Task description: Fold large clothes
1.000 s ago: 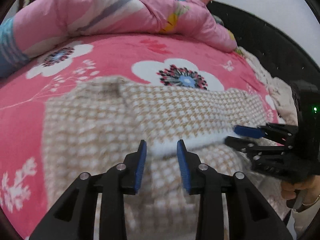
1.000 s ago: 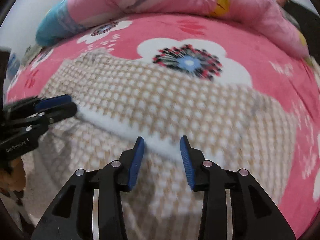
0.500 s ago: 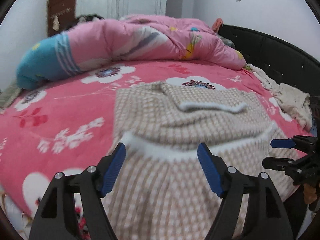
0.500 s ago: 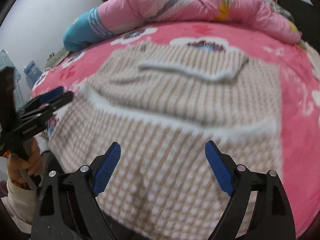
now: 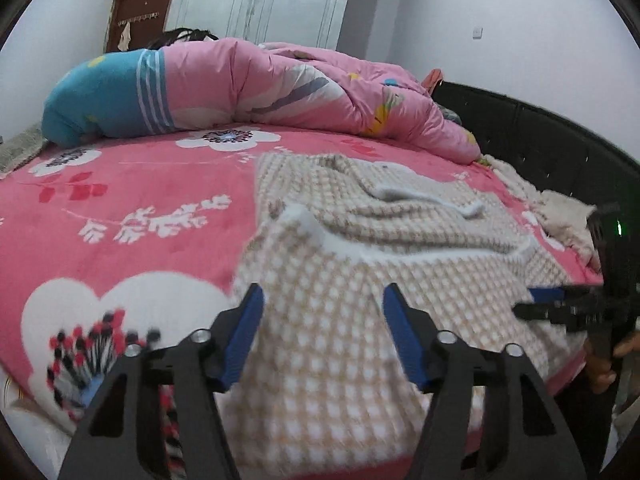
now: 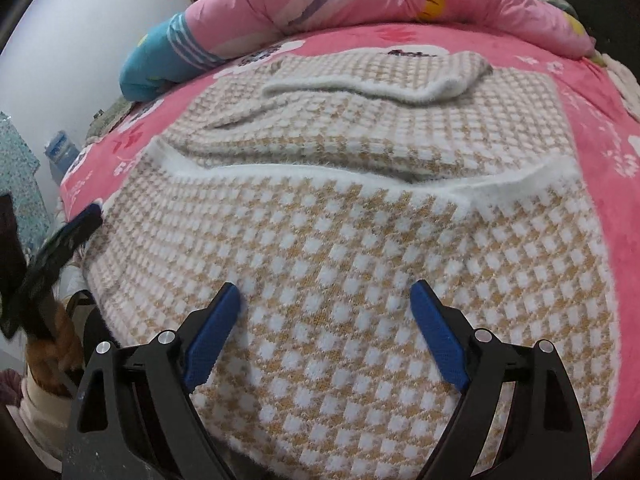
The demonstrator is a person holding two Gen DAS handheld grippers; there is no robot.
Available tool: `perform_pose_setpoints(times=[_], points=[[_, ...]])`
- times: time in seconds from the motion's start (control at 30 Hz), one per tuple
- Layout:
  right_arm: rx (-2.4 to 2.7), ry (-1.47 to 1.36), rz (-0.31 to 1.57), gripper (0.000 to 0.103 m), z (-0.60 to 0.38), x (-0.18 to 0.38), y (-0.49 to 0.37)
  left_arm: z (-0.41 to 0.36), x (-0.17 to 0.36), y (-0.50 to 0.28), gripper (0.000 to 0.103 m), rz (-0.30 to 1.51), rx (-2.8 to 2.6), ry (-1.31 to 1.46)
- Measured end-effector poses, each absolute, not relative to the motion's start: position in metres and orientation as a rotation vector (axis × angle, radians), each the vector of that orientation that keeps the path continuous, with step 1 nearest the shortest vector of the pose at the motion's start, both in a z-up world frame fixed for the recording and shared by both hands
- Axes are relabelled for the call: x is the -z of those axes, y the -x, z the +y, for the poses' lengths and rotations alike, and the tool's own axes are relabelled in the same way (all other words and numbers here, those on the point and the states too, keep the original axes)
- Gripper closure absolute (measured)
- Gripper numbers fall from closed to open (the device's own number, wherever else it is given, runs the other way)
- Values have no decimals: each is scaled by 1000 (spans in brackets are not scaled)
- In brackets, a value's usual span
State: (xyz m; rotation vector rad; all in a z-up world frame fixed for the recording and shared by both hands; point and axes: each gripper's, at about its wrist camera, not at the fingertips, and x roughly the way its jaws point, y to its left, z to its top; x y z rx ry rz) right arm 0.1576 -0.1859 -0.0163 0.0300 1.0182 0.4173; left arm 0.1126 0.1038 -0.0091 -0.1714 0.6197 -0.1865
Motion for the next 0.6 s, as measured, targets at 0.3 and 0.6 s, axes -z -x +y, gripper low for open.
perform_pose_setpoints(times=[0.3,0.6], points=[[-437,-32,1013,21,-188,19,-158,139,30,-175,63,784,315,307],[-442,-34,1008,20,-188,19,-158,134,36,-205,67,887,396,266]])
